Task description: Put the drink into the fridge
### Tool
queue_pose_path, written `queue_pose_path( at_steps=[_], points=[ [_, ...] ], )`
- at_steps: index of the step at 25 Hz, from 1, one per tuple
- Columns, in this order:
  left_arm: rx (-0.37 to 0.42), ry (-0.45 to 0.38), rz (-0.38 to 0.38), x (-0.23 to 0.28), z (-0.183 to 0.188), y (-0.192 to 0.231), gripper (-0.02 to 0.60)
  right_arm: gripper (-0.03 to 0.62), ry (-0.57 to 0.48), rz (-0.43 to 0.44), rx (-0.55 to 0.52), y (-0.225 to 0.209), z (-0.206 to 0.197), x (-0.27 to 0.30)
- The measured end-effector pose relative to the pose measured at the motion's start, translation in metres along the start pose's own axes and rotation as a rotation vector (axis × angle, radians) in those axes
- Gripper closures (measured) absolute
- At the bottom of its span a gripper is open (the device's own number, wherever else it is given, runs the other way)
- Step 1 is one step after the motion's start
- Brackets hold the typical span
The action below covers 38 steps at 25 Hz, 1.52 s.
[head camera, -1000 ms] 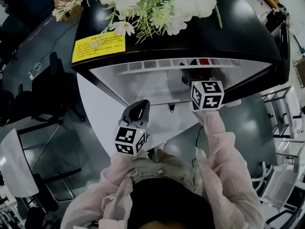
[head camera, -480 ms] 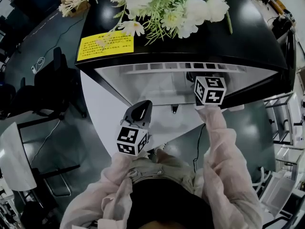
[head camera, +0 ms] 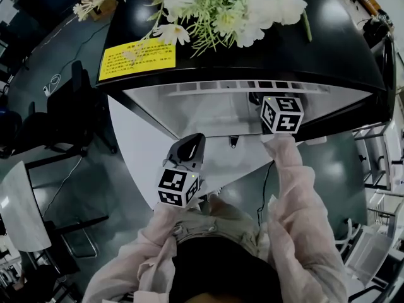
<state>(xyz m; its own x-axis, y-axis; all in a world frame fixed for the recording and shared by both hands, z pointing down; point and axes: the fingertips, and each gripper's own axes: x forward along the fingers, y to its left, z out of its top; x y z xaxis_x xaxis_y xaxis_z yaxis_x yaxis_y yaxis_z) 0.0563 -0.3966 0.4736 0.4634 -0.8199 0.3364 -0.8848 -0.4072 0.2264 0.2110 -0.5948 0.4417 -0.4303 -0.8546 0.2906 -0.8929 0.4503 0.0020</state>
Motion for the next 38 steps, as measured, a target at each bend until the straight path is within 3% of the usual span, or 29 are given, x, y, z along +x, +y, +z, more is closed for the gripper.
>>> queue_pose_path(
  at_steps=[14, 17, 38],
  points=[
    [-0.006, -0.005, 0.015, -0.014, 0.002, 0.011, 0.571, 0.278, -0.003, -0.058, -0.007, -0.002, -0.011, 0.001],
    [-0.008, -0.007, 0.013, -0.017, 0.002, 0.012, 0.571, 0.247, 0.000, -0.082, -0.002, -0.005, -0.018, -0.003],
    [0.013, -0.039, -0.042, -0.065, 0.001, 0.005, 0.571, 0.232, -0.009, -0.154, 0.116, 0.023, -0.042, -0.082]
  ],
)
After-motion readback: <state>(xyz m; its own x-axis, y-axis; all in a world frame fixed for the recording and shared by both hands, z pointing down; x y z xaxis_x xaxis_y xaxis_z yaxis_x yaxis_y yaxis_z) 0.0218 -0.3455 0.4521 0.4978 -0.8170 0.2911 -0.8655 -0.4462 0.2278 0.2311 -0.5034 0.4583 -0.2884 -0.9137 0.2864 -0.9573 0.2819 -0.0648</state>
